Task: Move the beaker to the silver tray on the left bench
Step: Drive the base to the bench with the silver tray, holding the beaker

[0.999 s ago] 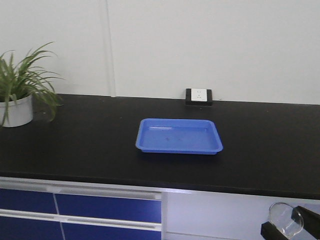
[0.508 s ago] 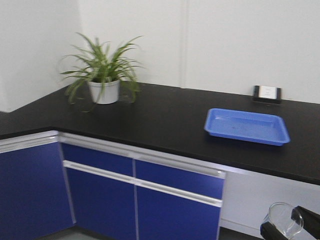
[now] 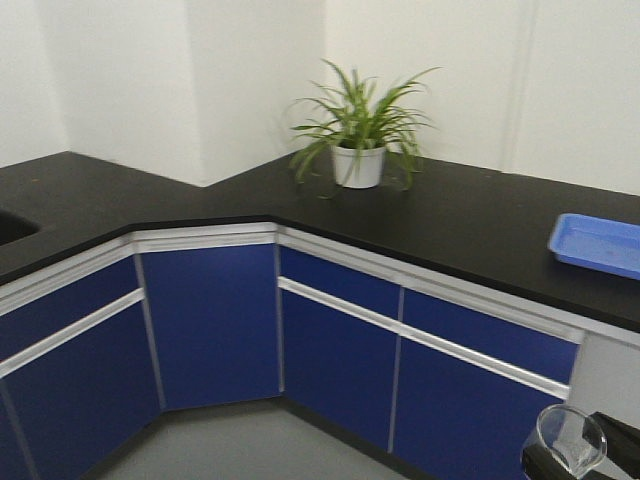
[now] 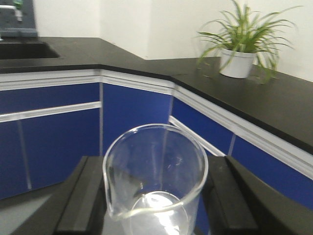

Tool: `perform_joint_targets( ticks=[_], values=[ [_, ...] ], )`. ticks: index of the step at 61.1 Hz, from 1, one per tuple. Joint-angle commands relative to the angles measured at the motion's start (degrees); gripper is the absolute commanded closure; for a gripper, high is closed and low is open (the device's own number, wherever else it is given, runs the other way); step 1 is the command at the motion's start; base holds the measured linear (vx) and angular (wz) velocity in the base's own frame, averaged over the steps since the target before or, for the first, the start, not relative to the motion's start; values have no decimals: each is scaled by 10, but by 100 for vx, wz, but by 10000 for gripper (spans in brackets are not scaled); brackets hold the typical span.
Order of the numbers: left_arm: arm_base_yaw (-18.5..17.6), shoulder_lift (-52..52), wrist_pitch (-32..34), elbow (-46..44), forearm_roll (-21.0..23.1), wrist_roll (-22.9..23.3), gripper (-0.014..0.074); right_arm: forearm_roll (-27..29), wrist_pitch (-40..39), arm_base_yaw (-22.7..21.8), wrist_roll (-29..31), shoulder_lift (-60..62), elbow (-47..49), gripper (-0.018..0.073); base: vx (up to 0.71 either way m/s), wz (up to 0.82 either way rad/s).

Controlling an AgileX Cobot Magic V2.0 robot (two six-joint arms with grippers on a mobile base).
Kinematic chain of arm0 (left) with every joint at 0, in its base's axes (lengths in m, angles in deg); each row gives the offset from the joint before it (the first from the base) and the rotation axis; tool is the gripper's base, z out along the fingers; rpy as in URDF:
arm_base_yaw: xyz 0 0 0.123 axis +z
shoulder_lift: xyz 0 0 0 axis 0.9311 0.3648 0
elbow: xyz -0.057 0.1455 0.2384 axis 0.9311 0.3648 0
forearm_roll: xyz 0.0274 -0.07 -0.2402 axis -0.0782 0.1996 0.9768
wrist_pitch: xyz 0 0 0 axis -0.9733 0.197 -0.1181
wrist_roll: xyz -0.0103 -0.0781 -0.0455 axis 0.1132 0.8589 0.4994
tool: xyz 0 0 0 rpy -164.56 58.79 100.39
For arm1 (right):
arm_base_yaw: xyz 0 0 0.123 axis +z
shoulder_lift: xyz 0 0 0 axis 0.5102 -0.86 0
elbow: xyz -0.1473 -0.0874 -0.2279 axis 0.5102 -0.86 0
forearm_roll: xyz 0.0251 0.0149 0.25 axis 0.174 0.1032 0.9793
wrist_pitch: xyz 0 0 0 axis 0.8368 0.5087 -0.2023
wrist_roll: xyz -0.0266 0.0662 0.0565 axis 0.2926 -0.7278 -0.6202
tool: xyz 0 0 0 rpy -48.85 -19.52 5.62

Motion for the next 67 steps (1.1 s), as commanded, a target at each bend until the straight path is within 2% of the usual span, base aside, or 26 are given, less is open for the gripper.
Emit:
perform_joint_targets(
  ticks=[1,37,67],
  values=[
    [-2,-5,47,11,2,1,595,7,-47,-1,3,6,16,571,-25,46],
    [-2,-5,47,11,2,1,595,7,-47,-1,3,6,16,571,-22,53],
    [-2,-5,47,11,2,1,595,7,-47,-1,3,6,16,571,-10,44]
  ],
)
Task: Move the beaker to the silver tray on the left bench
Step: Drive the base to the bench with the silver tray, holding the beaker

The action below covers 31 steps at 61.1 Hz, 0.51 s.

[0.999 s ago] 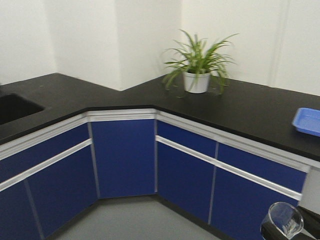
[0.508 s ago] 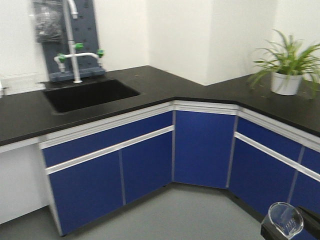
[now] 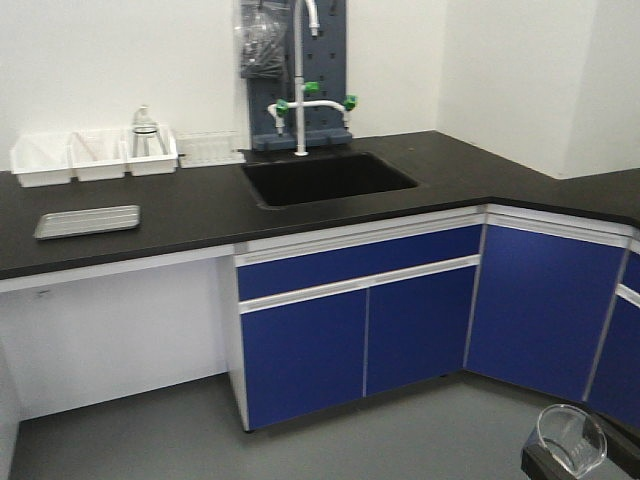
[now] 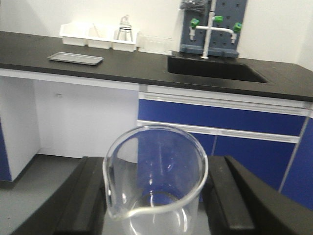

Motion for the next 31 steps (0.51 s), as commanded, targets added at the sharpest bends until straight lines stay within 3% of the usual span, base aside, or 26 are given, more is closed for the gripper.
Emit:
perform_joint_targets(
  ticks=[1,31],
  values=[
    [-2,-5,47,11,2,1,595,7,-47,-1,3,6,16,571,-2,34],
    [-2,-5,47,11,2,1,595,7,-47,-1,3,6,16,571,9,42]
  ],
)
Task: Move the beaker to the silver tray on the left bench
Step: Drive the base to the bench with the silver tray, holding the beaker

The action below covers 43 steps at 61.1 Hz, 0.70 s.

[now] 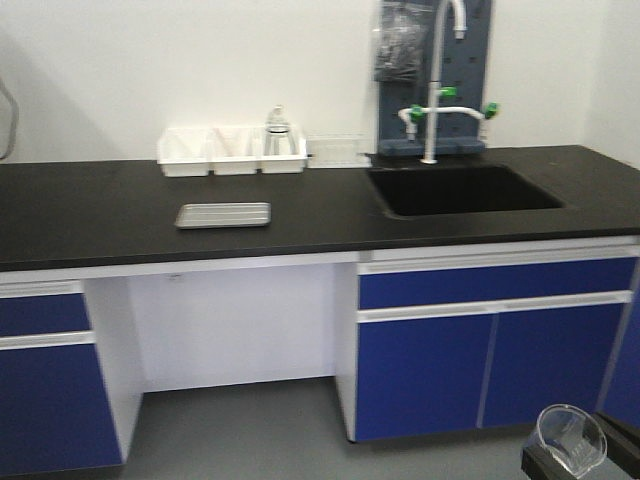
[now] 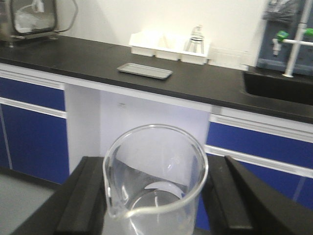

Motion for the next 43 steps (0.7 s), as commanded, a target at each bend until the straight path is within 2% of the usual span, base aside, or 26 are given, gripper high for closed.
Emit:
perform_joint_targets(
  ticks=[1,22,43],
  values=[
    [-2,-5,47,11,2,1,595,7,-48,-1,3,6,16,571,18,50],
    [-2,-5,47,11,2,1,595,7,-48,-1,3,6,16,571,23,38],
    [-2,-5,47,11,2,1,595,7,-48,-1,3,6,16,571,36,8]
  ],
)
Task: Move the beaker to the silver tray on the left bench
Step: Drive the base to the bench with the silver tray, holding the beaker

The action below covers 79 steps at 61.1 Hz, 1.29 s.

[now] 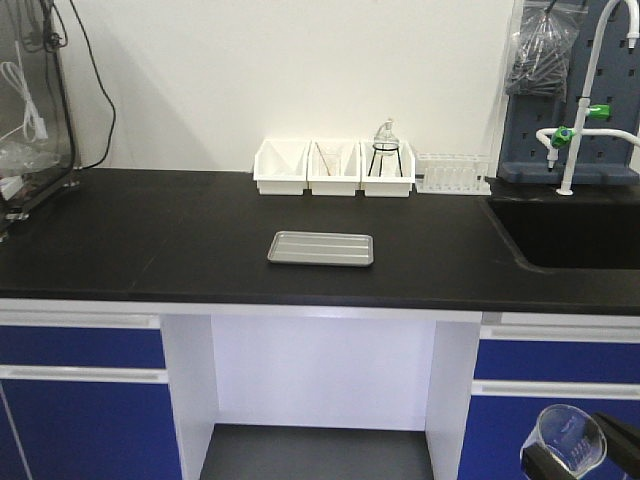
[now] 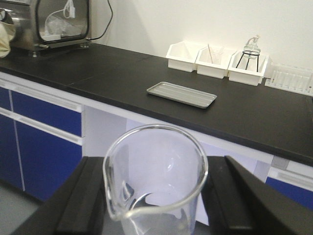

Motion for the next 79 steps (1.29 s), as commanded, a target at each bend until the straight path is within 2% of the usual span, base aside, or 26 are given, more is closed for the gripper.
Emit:
perform_joint_targets(
  ticks=[1,79],
  values=[
    [-2,-5,47,11,2,1,595,7,-47,-1,3,6,16,571,41,-6],
    [-2,-5,47,11,2,1,595,7,-46,-1,3,6,16,571,40,-4]
  ],
)
